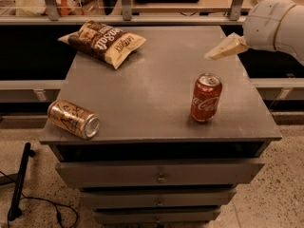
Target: Move brown chip bag near coke can
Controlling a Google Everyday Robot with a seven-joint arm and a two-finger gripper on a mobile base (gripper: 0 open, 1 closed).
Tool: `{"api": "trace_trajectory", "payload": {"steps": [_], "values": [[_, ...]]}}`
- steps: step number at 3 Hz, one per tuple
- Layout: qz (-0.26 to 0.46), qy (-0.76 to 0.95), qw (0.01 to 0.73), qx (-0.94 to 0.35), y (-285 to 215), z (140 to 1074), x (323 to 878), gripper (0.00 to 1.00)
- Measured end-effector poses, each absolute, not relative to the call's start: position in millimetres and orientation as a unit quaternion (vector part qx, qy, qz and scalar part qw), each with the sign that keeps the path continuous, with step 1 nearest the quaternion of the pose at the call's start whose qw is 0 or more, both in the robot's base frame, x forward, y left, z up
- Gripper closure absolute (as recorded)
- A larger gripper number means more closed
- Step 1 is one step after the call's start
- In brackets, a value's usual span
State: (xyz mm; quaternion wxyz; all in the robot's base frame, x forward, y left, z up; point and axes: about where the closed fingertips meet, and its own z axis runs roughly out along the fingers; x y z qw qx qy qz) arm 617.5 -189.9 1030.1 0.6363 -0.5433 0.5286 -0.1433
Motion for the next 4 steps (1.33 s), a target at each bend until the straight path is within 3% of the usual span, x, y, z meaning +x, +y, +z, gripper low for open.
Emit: {"api": "trace_trajectory", "payload": {"steps": [2,4], "values": [[-0.179,0.439,0.619,-0.626,-180.5,1029.6,687.5,0.00],[-0.137,0.373,0.551,-0.734,-136.5,979.3,763.8,0.00]]}}
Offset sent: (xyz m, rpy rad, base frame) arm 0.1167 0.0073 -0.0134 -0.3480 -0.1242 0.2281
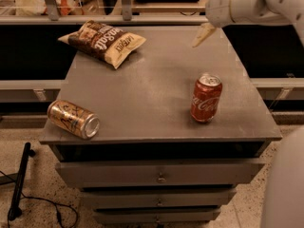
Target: Move brown chip bag near coke can
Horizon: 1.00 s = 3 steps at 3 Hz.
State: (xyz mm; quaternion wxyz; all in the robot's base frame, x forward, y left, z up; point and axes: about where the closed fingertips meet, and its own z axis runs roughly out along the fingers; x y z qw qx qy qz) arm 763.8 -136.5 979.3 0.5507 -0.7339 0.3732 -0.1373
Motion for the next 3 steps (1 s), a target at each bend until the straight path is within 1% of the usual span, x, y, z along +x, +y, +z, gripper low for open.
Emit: {"api": "trace_trajectory", "payload": {"steps": [1,2,3], "values": [[-0.144,0.345,0.536,-0.757,-100.2,972.3,800.4,0.00],[-0.168,0.331,0.545,-0.752,-74.7,979.3,835.3,0.00],[-0.182,0.315,0.556,-0.748,-52.3,984.9,852.0,0.00]]}}
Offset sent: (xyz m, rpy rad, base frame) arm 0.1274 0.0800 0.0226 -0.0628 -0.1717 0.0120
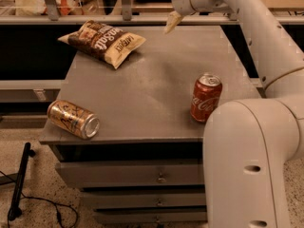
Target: Move brown chip bag near coke can
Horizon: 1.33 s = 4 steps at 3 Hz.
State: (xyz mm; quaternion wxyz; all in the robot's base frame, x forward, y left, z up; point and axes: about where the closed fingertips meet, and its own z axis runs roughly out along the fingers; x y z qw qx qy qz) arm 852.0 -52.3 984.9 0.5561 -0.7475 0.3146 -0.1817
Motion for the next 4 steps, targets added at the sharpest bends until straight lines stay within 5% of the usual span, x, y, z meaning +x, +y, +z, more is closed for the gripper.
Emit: {"api": "trace_trajectory", "payload": {"steps": [4], "values": [[-0.194,0.220,0.582,-0.758,0.1,997.3,813.1,0.00]]}}
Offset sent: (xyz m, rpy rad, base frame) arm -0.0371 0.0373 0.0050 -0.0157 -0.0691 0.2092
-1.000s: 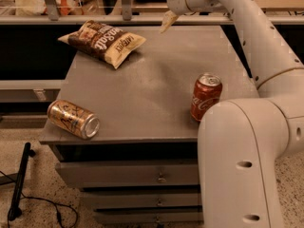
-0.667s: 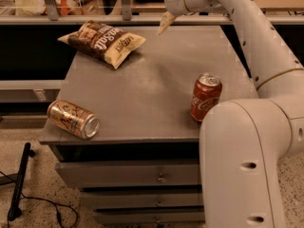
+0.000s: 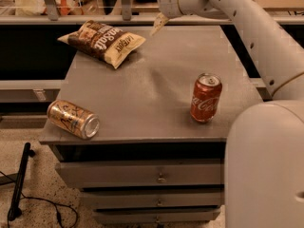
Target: Move brown chip bag near coke can
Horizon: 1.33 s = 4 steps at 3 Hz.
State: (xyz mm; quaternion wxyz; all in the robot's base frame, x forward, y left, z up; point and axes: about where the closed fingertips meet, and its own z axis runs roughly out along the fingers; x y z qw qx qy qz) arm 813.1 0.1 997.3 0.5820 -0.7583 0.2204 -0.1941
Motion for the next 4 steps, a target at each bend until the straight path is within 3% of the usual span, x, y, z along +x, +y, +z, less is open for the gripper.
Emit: {"api": "trace_trajectory", "payload": {"steps": [4], "values": [[-0.226,0.263,0.502,-0.792,30.7,981.0,807.2,0.00]]}}
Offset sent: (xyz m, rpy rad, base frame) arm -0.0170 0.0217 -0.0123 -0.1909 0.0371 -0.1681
